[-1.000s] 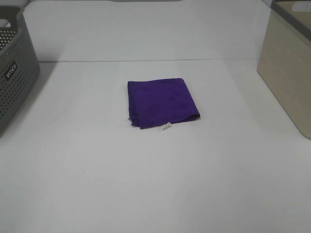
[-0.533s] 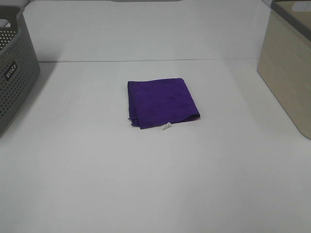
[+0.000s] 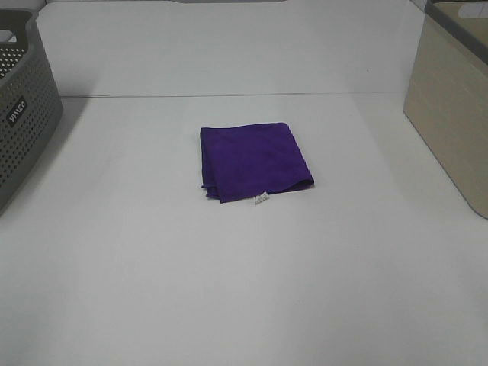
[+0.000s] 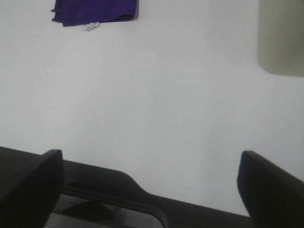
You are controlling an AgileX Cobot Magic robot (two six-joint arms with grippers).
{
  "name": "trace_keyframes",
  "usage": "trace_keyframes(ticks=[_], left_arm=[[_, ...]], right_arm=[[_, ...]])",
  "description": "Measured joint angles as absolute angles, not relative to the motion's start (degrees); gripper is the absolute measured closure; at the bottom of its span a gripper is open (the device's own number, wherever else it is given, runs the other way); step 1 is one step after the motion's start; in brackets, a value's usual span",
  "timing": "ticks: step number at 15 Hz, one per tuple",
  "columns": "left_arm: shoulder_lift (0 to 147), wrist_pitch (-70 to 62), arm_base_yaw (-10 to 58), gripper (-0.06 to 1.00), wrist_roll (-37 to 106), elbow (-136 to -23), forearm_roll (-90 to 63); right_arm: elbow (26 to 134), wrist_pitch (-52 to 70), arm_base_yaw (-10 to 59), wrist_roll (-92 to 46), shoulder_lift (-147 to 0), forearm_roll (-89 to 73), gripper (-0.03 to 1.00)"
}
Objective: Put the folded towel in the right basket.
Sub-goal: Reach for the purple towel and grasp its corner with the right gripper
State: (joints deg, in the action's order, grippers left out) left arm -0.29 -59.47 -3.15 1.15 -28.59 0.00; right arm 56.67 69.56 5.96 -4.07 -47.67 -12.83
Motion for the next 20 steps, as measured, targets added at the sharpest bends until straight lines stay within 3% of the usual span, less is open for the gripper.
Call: trace_keyframes(ticks=[9, 20], left_arm=[[-0.29, -59.47, -3.15, -0.05, 1.15, -28.59, 0.0], [-0.29, -59.47, -3.15, -0.05, 1.15, -28.59, 0.0]], right_arm=[[86.4, 58.84, 12.83, -9.97, -101.99, -24.75, 0.01], [108.4, 58.5, 12.83, -17.42, -135.79, -30.65, 0.02]])
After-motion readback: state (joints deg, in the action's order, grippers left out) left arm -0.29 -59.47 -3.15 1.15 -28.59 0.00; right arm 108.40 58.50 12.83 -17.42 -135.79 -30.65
